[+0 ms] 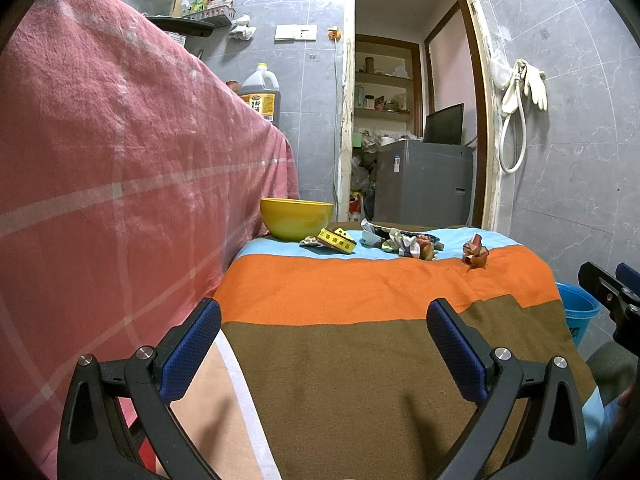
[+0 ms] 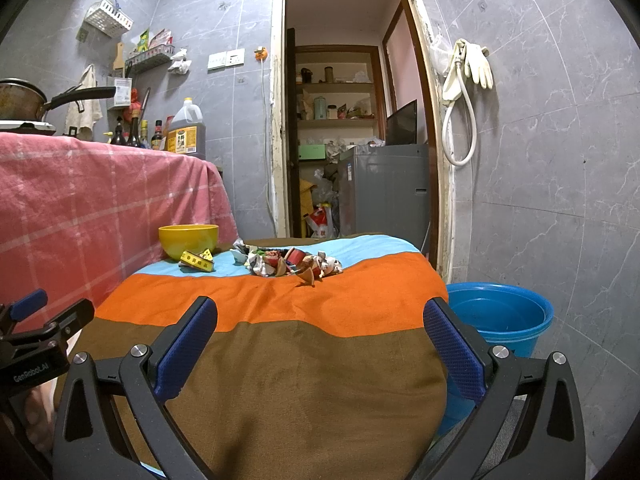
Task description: Collect trash
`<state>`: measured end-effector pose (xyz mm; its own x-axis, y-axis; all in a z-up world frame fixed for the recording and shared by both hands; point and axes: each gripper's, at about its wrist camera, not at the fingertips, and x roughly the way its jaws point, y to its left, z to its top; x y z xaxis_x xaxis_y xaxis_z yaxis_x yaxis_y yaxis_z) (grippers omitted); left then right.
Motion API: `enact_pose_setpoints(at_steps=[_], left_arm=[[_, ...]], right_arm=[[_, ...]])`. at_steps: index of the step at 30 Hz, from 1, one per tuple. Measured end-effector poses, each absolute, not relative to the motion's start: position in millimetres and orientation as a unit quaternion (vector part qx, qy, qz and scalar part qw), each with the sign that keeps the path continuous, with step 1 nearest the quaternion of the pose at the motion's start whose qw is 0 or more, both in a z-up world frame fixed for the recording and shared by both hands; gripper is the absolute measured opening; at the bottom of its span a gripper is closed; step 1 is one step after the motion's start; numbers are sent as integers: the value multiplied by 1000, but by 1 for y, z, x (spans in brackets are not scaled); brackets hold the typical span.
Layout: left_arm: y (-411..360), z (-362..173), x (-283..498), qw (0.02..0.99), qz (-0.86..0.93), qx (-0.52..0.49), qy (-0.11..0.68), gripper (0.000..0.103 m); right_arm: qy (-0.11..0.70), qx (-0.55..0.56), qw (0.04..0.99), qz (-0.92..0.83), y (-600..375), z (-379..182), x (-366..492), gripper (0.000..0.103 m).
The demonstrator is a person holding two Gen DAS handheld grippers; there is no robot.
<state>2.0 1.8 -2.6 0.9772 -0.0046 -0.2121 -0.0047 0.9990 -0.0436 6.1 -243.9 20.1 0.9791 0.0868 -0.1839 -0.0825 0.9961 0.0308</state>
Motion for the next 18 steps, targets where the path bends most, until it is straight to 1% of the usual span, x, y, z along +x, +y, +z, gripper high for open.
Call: enact_pose_setpoints(at_steps=[18], left_arm=[[2,-6,4,994,3,-23,108,101]], right_arm=[[94,12,995,43,-243,20,7,103]])
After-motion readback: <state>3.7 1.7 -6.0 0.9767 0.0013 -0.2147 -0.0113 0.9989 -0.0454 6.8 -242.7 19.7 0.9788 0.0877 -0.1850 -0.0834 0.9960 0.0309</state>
